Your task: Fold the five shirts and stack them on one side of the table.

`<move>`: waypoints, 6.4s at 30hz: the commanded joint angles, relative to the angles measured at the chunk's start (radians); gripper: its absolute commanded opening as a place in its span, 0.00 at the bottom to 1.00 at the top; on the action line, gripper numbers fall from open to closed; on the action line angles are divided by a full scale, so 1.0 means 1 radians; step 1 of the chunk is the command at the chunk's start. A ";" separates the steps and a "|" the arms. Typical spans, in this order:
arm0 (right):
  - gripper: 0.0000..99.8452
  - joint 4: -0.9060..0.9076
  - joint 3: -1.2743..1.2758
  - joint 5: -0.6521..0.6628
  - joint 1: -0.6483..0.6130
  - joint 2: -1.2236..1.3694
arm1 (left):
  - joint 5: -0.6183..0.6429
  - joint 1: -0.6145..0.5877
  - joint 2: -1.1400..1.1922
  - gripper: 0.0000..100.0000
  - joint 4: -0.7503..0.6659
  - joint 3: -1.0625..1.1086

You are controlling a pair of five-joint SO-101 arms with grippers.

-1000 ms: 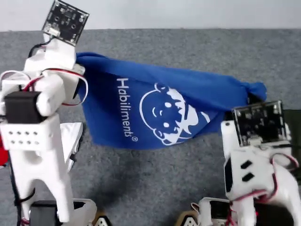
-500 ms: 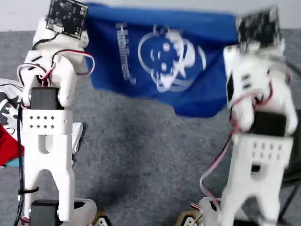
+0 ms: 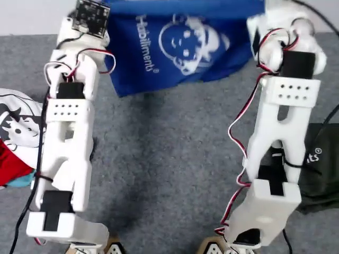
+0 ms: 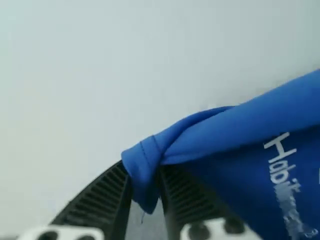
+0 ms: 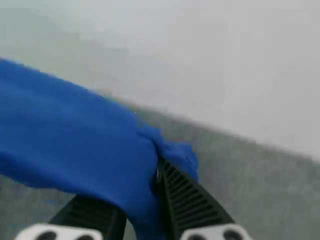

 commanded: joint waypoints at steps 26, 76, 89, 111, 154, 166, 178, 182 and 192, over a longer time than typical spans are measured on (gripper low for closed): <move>0.01 0.475 0.959 0.241 0.108 -0.687 | -0.175 0.064 -0.387 0.01 1.166 -0.030; 0.01 -0.519 1.629 0.229 -0.025 -0.561 | -0.144 0.084 0.310 0.01 0.600 -0.062; 0.01 -0.550 1.254 0.201 0.073 -0.219 | -0.101 0.052 0.517 0.01 0.595 -0.257; 0.31 -0.228 0.623 0.098 0.096 0.223 | -0.101 0.051 0.756 0.10 0.687 -0.610; 0.31 -0.124 1.142 0.170 -0.077 -0.081 | 0.094 -0.063 1.132 0.13 1.405 -1.274; 0.03 -0.259 1.269 0.172 -0.053 -0.087 | 0.094 -0.043 1.264 0.03 1.410 -1.337; 0.01 -0.019 1.270 0.261 0.150 -0.193 | 0.089 -0.055 1.198 0.01 1.428 -1.323; 0.01 0.090 1.303 0.362 0.213 -0.222 | 0.087 -0.101 1.146 0.01 1.430 -1.299; 0.03 0.015 1.591 0.453 0.240 -0.239 | 0.011 -0.118 0.870 0.01 1.425 -0.668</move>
